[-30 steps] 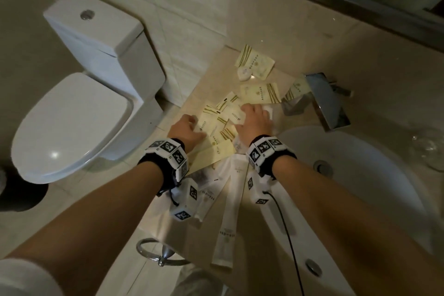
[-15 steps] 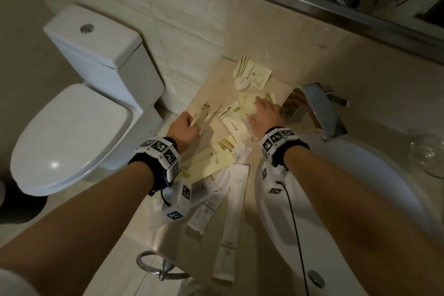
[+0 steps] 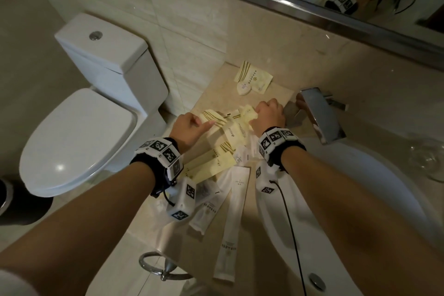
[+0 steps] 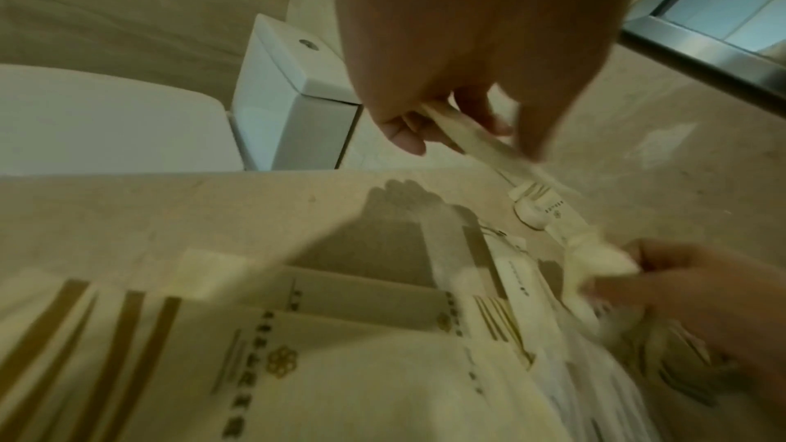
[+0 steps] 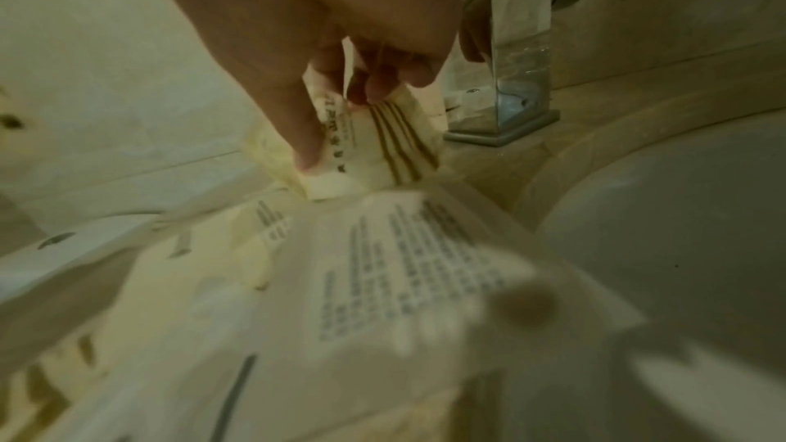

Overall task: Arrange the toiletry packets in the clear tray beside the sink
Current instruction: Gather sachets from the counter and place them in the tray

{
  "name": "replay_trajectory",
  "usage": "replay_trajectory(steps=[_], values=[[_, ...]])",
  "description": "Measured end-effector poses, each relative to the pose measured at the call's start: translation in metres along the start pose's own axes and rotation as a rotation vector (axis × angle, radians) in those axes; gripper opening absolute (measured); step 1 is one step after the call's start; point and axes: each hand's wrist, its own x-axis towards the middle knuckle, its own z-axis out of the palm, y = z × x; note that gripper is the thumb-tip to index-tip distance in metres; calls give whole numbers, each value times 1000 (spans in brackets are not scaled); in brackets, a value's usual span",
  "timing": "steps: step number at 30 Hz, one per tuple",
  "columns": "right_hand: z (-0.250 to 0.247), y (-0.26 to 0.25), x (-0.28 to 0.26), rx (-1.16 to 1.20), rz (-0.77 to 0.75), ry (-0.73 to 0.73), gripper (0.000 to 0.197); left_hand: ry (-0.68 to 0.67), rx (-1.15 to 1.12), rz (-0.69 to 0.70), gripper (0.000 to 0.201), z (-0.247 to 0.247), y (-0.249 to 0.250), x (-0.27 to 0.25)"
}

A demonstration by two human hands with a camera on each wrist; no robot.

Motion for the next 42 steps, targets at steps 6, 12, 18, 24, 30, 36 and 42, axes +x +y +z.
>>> replay_trajectory(steps=[6,12,18,24,30,36,42], values=[[-29,-1,-17,421,56,-5,19,158,47,7,34,2,15,1],[-75,3,-42,678,3,-79,53,230,89,247,30,23,63,-8],[-124,36,-63,856,17,91,51,238,127,348,14,53,118,-25],[-173,112,-98,997,136,205,31,110,79,445,13,110,175,-52],[-200,210,-139,1072,259,317,14,-124,130,542,32,196,228,-100],[-220,301,-182,1430,318,368,14,-273,157,525,25,291,254,-142],[-219,385,-225,1598,295,341,20,-350,126,571,29,378,271,-181]])
